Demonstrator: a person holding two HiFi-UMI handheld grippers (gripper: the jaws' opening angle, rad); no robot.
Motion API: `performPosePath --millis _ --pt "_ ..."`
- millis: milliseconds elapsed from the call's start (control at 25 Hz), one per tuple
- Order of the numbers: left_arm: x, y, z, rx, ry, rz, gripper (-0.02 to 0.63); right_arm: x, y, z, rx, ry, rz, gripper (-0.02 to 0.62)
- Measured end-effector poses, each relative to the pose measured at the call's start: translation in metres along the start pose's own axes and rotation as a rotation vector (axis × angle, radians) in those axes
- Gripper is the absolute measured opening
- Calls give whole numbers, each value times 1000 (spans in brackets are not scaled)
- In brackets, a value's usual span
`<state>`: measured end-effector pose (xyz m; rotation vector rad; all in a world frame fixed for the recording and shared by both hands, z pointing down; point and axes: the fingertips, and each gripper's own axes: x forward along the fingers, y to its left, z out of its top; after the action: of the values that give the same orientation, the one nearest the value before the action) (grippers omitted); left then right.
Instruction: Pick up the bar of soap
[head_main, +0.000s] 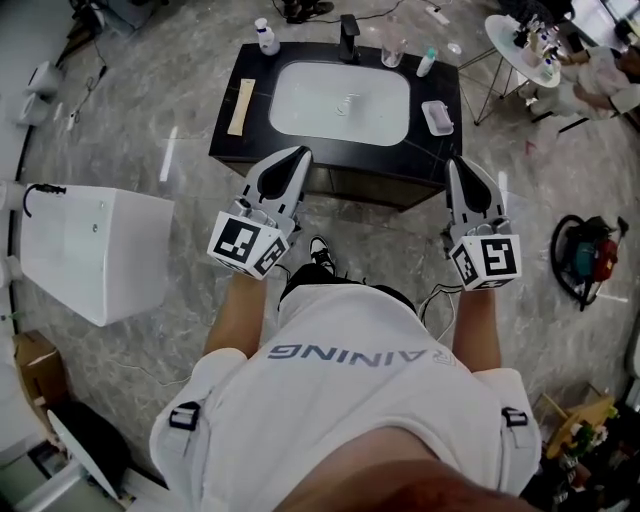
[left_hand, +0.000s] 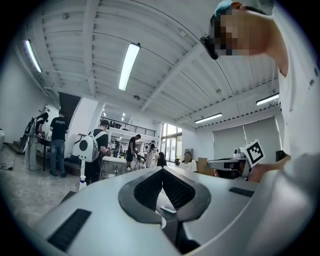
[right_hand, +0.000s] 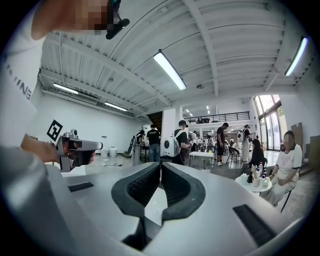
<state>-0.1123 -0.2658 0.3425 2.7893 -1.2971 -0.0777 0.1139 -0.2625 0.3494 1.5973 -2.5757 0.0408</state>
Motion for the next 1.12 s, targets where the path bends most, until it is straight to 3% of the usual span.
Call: performPosePath --millis 320,520,760,1120 --pt "29 86 -4 0 24 -32 8 83 7 2 12 18 -48 21" --pt "42 116 -5 3 28 -37 8 114 6 4 7 22 -56 21" --pt "69 121 -10 5 44 -28 8 126 -20 -3 19 37 -60 21" --pt "122 97 -22 -16 80 59 8 135 -105 -32 54 79 -16 21"
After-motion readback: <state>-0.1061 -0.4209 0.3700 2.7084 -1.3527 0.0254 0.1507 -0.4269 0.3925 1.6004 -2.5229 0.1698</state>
